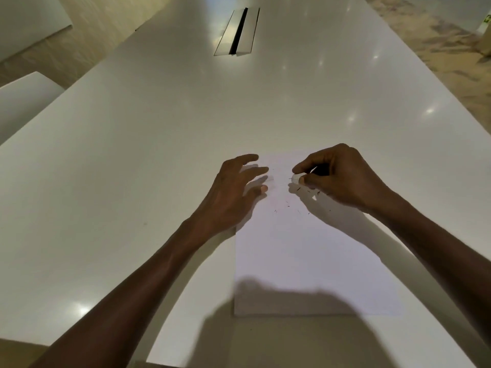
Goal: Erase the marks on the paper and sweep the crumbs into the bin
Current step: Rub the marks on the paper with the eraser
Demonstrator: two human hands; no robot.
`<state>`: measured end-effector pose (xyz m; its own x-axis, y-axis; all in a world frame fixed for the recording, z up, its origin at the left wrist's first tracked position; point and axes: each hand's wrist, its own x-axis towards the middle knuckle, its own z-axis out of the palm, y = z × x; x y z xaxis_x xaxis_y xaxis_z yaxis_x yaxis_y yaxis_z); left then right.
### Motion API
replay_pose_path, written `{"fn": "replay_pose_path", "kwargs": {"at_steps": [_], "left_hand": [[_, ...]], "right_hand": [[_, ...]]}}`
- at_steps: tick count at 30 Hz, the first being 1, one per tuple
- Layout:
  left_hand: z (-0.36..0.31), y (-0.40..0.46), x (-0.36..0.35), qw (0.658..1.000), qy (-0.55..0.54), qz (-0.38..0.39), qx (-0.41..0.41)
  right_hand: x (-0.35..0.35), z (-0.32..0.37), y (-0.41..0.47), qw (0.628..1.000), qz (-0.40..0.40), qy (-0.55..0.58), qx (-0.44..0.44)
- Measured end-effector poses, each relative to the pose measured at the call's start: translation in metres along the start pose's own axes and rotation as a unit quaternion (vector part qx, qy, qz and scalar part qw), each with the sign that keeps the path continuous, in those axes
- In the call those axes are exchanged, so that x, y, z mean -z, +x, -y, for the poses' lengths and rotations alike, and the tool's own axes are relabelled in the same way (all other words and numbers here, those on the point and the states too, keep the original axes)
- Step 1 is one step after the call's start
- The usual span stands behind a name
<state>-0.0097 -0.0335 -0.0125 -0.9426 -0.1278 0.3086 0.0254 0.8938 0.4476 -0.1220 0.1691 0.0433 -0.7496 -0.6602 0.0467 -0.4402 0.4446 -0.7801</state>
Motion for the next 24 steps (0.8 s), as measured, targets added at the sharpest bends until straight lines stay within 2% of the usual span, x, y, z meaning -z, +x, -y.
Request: {"fn": "replay_pose_path", "kwargs": {"at_steps": [4, 8, 11, 16, 24], "left_hand": [[0.003, -0.008, 0.001, 0.999, -0.007, 0.047, 0.018], [0.003, -0.013, 0.006, 0.986, 0.004, 0.153, 0.068], [0.005, -0.014, 0.006, 0.976, 0.038, 0.200, 0.083], [0.011, -0.013, 0.002, 0.970, 0.093, 0.212, 0.069], [0.009, -0.012, 0.004, 0.969, 0.078, 0.224, 0.072]], "right_hand": [[-0.009, 0.000, 0.007, 0.999, 0.003, -0.043, 0.031], [-0.023, 0.002, 0.012, 0.994, 0.013, -0.086, 0.070], [-0.031, -0.001, 0.015, 0.989, 0.031, -0.112, 0.088], [-0.037, -0.005, 0.023, 0.987, 0.027, -0.123, 0.098], [-0.049, -0.016, 0.064, 0.964, -0.005, -0.181, 0.194]]}}
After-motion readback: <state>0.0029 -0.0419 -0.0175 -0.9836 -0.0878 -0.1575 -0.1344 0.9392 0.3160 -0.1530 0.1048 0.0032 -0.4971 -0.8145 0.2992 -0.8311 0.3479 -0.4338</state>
